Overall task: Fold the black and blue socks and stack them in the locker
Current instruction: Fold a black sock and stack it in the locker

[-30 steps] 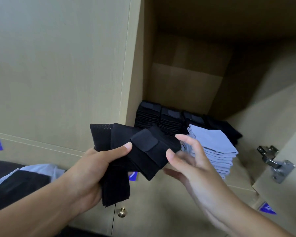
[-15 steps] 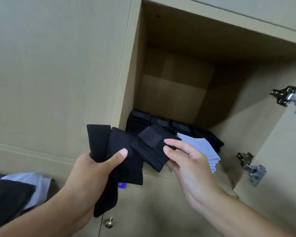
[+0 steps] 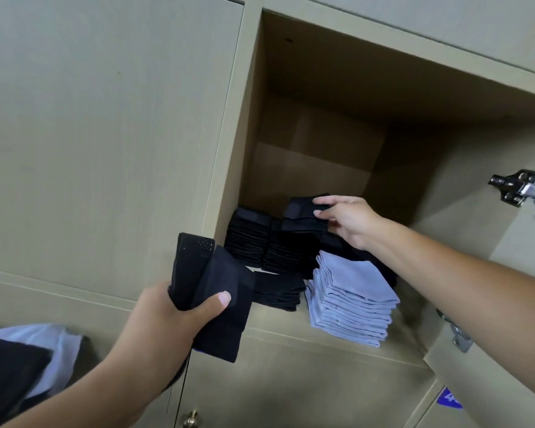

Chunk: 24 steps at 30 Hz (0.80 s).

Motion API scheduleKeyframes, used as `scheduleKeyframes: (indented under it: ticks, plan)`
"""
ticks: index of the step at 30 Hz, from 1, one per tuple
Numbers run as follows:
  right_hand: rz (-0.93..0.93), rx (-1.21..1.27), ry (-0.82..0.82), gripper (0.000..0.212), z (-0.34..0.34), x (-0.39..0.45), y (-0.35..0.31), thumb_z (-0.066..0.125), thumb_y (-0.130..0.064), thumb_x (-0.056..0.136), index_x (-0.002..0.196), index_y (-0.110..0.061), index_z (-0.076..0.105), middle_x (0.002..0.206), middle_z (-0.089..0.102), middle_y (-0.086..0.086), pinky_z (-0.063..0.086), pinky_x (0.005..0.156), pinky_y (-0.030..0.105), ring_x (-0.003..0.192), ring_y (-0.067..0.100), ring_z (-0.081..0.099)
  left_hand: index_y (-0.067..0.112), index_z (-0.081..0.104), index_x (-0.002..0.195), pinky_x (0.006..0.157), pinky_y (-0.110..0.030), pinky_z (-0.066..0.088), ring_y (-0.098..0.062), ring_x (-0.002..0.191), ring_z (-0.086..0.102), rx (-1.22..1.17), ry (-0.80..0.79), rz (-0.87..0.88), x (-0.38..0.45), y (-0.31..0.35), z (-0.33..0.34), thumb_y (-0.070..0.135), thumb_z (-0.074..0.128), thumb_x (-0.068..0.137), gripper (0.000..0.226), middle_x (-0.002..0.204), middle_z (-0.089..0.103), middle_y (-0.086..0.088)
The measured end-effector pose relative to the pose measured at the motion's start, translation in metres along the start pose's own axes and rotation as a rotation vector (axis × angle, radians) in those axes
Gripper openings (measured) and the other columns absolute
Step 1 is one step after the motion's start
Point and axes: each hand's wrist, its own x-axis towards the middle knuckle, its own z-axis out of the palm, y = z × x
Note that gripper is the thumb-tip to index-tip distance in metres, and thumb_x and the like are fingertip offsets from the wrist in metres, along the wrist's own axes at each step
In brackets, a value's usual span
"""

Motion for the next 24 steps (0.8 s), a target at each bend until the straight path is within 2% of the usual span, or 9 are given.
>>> scheduleKeyframes:
  ticks: [3, 6, 7, 10, 12, 15, 17, 21, 24]
  plan:
    - [0.02, -0.05, -0.008, 0.034, 0.005, 0.02, 0.008, 0.064, 0.017, 0.085, 0.105, -0.009, 0.075, 0.109, 0.074, 0.018, 0.059, 0.091, 0.035, 0.1, 0.027, 0.072, 0.015, 0.073, 0.085, 0.067, -0.033, 0.056, -0.011, 0.067, 0.072, 0.019, -0.01, -0.012, 0.004, -0.003, 0.002, 0.017, 0.081, 0.084, 0.008, 0.074, 0.077, 0.003]
    - [0.047, -0.081, -0.036, 0.035, 0.011, 0.029, 0.014, 0.062, 0.015, 0.089, 0.114, -0.007, 0.072, 0.105, 0.072, 0.015, 0.055, 0.058, 0.019, 0.084, 0.017, 0.07, 0.015, 0.074, 0.087, 0.078, -0.042, 0.059, -0.016, 0.072, 0.074, 0.016, -0.026, -0.032, 0.008, -0.007, 0.003, 0.017, 0.082, 0.083, 0.009, 0.077, 0.078, 0.001]
    - [0.056, -0.083, -0.044, 0.036, 0.013, 0.032, 0.015, 0.061, 0.015, 0.09, 0.117, -0.007, 0.072, 0.104, 0.071, 0.015, 0.053, 0.054, 0.017, 0.083, 0.016, 0.069, 0.015, 0.074, 0.088, 0.078, -0.042, 0.06, -0.015, 0.072, 0.074, 0.009, -0.034, -0.033, 0.008, -0.008, 0.003, 0.015, 0.081, 0.083, 0.009, 0.077, 0.078, 0.001]
    - [0.07, -0.108, -0.054, 0.035, 0.018, 0.045, 0.017, 0.059, 0.014, 0.092, 0.116, -0.008, 0.073, 0.1, 0.07, 0.011, 0.053, 0.065, 0.021, 0.096, 0.02, 0.069, 0.015, 0.074, 0.087, 0.07, -0.032, 0.056, -0.01, 0.069, 0.073, -0.005, -0.044, -0.03, 0.008, -0.008, 0.002, 0.011, 0.08, 0.083, 0.008, 0.076, 0.078, 0.003]
    - [0.082, -0.134, -0.051, 0.033, 0.02, 0.055, 0.018, 0.058, 0.014, 0.092, 0.109, -0.01, 0.074, 0.101, 0.07, 0.011, 0.053, 0.083, 0.029, 0.106, 0.023, 0.067, 0.016, 0.074, 0.087, 0.072, -0.033, 0.058, -0.01, 0.069, 0.073, 0.013, -0.042, -0.024, 0.009, -0.009, 0.002, 0.013, 0.081, 0.083, 0.008, 0.076, 0.078, 0.004]
    - [0.109, -0.171, -0.064, 0.031, 0.021, 0.066, 0.022, 0.059, 0.013, 0.093, 0.102, -0.012, 0.074, 0.113, 0.071, 0.017, 0.051, 0.103, 0.038, 0.11, 0.027, 0.068, 0.016, 0.075, 0.084, 0.078, -0.039, 0.059, -0.012, 0.07, 0.074, 0.017, -0.049, -0.03, 0.009, -0.01, 0.002, 0.014, 0.081, 0.083, 0.007, 0.076, 0.078, 0.002]
    - [0.124, -0.195, -0.084, 0.03, 0.022, 0.069, 0.025, 0.059, 0.013, 0.094, 0.105, -0.011, 0.074, 0.115, 0.071, 0.018, 0.053, 0.102, 0.039, 0.109, 0.027, 0.068, 0.017, 0.075, 0.085, 0.081, -0.042, 0.06, -0.013, 0.072, 0.074, 0.019, -0.062, -0.029, 0.008, -0.009, 0.003, 0.015, 0.081, 0.083, 0.007, 0.078, 0.078, 0.002]
    - [0.136, -0.223, -0.112, 0.033, 0.023, 0.069, 0.027, 0.057, 0.012, 0.095, 0.114, -0.009, 0.072, 0.113, 0.071, 0.015, 0.054, 0.077, 0.027, 0.098, 0.02, 0.068, 0.018, 0.075, 0.084, 0.083, -0.046, 0.06, -0.015, 0.074, 0.075, 0.02, -0.053, -0.033, 0.008, -0.01, 0.004, 0.015, 0.082, 0.082, 0.007, 0.079, 0.078, 0.001]
    - [0.15, -0.214, -0.128, 0.031, 0.023, 0.072, 0.029, 0.056, 0.013, 0.094, 0.109, -0.01, 0.072, 0.117, 0.071, 0.017, 0.055, 0.093, 0.034, 0.11, 0.025, 0.067, 0.017, 0.075, 0.083, 0.081, -0.045, 0.06, -0.014, 0.071, 0.075, 0.014, -0.046, -0.035, 0.008, -0.011, 0.004, 0.013, 0.082, 0.081, 0.008, 0.077, 0.078, 0.001]
